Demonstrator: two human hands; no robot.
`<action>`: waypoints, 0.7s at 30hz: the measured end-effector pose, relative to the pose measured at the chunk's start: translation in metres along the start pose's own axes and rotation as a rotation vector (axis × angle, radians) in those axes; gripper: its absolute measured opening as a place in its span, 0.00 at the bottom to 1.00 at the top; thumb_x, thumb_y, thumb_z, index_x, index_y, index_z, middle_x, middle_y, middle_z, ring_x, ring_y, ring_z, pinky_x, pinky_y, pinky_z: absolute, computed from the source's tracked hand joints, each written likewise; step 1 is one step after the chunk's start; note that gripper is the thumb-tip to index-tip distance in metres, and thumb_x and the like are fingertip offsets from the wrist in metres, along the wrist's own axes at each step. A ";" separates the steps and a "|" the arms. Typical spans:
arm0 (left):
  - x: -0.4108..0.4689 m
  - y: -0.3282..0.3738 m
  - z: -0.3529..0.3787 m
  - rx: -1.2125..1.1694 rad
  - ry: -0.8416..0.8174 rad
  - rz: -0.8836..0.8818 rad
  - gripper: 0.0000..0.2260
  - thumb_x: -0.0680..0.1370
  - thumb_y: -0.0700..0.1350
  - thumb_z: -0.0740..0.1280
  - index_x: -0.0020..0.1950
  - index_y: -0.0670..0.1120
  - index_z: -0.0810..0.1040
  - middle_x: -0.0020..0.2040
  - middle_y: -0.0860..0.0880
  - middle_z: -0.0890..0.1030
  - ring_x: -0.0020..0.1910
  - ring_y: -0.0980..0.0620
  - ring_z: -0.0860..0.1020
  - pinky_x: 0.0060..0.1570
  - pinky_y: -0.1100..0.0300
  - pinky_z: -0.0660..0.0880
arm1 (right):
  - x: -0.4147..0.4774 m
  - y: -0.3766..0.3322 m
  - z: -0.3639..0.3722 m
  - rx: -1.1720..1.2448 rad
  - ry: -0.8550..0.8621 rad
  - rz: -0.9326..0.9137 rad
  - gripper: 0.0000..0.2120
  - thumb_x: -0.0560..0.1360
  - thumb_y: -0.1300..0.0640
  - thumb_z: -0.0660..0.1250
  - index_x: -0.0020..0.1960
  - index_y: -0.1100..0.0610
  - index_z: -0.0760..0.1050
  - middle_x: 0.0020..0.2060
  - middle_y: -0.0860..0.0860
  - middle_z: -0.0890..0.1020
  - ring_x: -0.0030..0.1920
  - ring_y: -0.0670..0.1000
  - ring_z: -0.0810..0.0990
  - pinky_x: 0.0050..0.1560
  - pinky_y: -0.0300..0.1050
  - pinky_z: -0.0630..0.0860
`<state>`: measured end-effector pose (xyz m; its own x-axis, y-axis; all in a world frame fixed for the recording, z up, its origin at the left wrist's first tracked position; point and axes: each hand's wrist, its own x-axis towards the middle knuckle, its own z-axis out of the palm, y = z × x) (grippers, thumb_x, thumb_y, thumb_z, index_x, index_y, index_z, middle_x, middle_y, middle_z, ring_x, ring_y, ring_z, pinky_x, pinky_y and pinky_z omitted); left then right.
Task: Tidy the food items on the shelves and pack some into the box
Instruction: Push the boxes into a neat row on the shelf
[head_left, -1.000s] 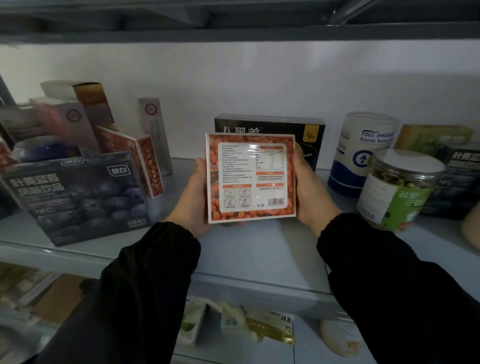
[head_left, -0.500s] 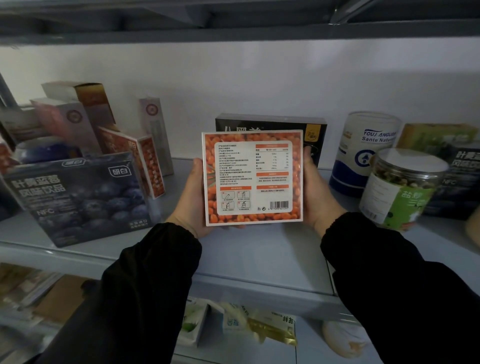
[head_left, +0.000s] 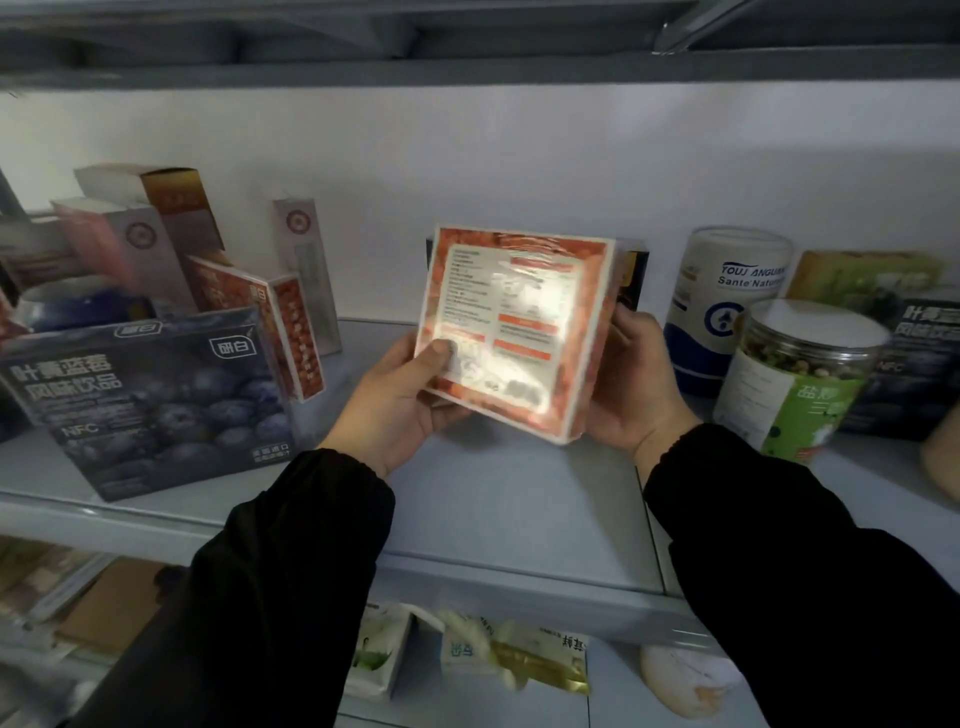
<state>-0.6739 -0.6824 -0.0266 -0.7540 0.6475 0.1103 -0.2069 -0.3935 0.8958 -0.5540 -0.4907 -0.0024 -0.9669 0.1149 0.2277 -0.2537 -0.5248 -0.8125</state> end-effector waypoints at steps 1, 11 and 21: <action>0.001 -0.002 0.002 0.012 0.008 0.004 0.21 0.79 0.45 0.70 0.71 0.45 0.74 0.53 0.44 0.86 0.49 0.47 0.86 0.41 0.52 0.83 | -0.001 0.002 0.001 -0.067 -0.041 -0.002 0.34 0.74 0.43 0.74 0.74 0.58 0.73 0.72 0.63 0.74 0.73 0.67 0.72 0.73 0.70 0.68; -0.008 -0.005 0.008 0.044 -0.133 -0.165 0.31 0.75 0.51 0.71 0.76 0.41 0.71 0.67 0.37 0.80 0.57 0.42 0.85 0.50 0.46 0.83 | -0.008 0.020 0.008 -0.469 -0.079 0.068 0.35 0.68 0.39 0.79 0.73 0.35 0.72 0.72 0.54 0.78 0.70 0.56 0.78 0.67 0.54 0.78; -0.014 -0.008 0.006 0.165 -0.049 -0.206 0.23 0.86 0.44 0.59 0.37 0.40 0.86 0.36 0.44 0.85 0.31 0.50 0.84 0.35 0.59 0.83 | -0.004 0.020 0.006 -0.665 0.018 -0.007 0.54 0.60 0.41 0.85 0.79 0.45 0.61 0.68 0.51 0.80 0.67 0.52 0.81 0.65 0.54 0.80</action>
<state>-0.6577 -0.6841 -0.0322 -0.6747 0.7353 -0.0645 -0.2455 -0.1411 0.9591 -0.5554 -0.5066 -0.0157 -0.9641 0.1333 0.2297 -0.2164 0.1075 -0.9704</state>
